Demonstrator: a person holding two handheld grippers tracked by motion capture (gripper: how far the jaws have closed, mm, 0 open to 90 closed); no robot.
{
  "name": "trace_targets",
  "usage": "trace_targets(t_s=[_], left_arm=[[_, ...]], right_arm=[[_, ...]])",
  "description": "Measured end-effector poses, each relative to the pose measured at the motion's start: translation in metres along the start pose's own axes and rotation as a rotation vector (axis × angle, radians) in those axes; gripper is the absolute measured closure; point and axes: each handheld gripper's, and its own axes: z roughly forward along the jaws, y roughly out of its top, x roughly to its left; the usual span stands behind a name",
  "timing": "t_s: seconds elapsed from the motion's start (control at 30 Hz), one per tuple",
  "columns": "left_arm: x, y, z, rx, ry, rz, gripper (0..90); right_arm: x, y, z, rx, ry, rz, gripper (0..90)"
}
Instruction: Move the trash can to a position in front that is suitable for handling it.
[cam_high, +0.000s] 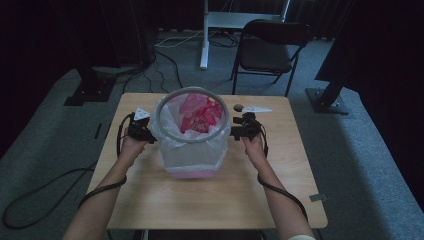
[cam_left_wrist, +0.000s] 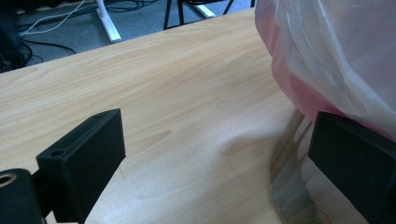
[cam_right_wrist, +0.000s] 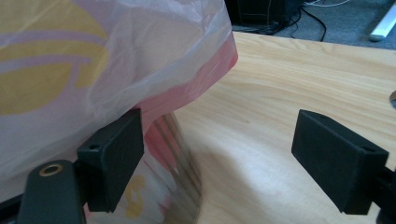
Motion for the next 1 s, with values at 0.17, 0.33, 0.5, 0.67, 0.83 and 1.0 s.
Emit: trace_targets(t_s=[0.17, 0.33, 0.5, 0.67, 0.83, 1.0], left_arm=[[-0.006, -0.007, -0.011, 0.009, -0.006, 0.006, 4.1], [-0.012, -0.014, -0.022, 0.018, -0.016, 0.007, 4.2], [-0.019, -0.019, -0.032, 0.025, -0.024, 0.025, 4.2], [-0.029, -0.022, -0.04, 0.036, -0.032, 0.052, 4.2], [-0.037, -0.027, -0.047, 0.044, -0.045, 0.058, 4.3], [-0.045, -0.031, -0.053, 0.045, -0.06, 0.067, 4.3]], right_arm=[[0.01, -0.009, -0.006, -0.004, 0.012, 0.004, 16.2], [0.022, -0.019, -0.013, 0.009, 0.01, 0.006, 16.5], [0.032, -0.031, -0.02, 0.011, 0.008, 0.007, 16.6], [0.041, -0.041, -0.031, 0.004, 0.001, 0.014, 16.7], [0.049, -0.05, -0.042, 0.001, -0.01, 0.023, 16.7], [0.058, -0.059, -0.054, 0.003, -0.015, 0.011, 16.7]])
